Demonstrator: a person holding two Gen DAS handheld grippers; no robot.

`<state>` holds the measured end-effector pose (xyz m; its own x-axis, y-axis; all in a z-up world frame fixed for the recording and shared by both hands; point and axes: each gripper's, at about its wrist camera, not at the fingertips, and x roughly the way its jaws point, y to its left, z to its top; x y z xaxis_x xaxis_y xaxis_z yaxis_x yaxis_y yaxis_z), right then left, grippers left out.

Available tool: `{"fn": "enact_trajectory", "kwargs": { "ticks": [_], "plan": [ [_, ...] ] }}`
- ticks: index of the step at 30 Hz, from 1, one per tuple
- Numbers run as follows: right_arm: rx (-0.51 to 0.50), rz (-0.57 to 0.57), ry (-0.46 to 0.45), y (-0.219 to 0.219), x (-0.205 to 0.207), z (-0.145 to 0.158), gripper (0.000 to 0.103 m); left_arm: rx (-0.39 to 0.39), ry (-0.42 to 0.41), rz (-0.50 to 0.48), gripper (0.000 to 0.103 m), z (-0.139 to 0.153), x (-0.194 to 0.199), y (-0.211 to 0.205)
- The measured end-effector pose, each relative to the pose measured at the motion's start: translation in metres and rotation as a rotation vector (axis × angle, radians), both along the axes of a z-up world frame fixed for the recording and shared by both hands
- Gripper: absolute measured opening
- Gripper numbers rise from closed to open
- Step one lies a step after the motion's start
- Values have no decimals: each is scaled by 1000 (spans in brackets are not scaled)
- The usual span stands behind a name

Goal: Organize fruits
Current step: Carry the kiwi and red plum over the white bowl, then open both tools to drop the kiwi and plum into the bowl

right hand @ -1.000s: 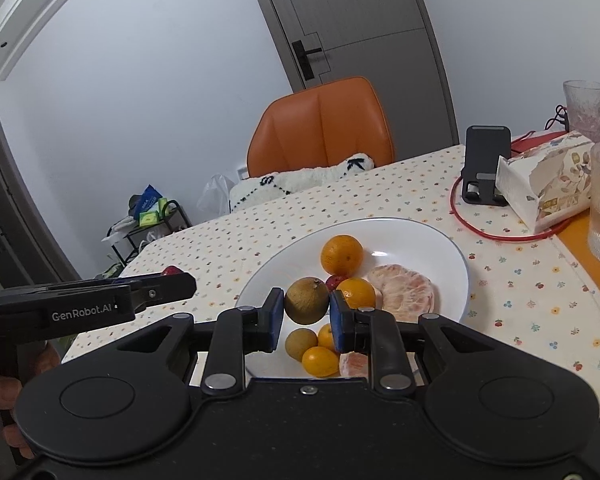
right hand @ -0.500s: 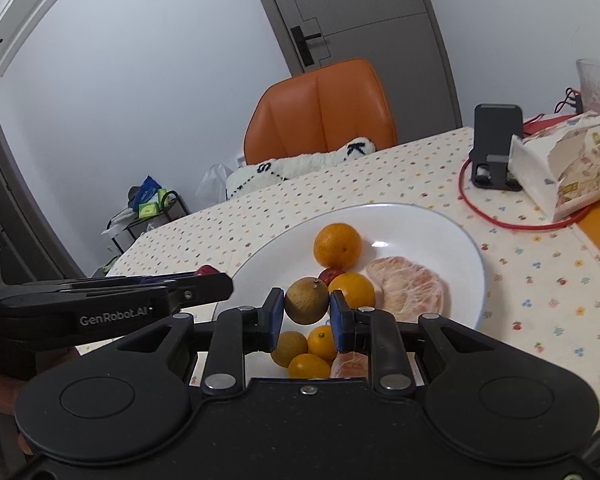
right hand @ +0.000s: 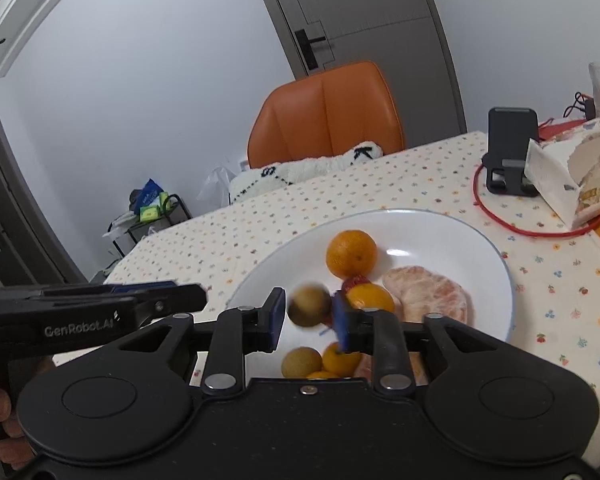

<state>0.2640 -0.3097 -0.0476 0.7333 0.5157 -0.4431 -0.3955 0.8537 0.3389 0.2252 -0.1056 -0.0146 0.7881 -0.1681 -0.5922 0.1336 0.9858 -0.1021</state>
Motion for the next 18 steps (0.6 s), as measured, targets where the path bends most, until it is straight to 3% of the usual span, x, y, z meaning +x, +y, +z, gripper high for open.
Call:
{"fn": "enact_trajectory", "kwargs": {
  "ticks": [7,12,18],
  "plan": [
    [3,8,-9,2,-6,7,31,6,2,49,32,6,-11,17],
    [14,-10,-9,-4,-12,13,33,7,-16,65,51,14,-21,21],
    [6,-3,-20,-2,-24,23,40,12,-40,67,62,23,-35,24]
  ]
}}
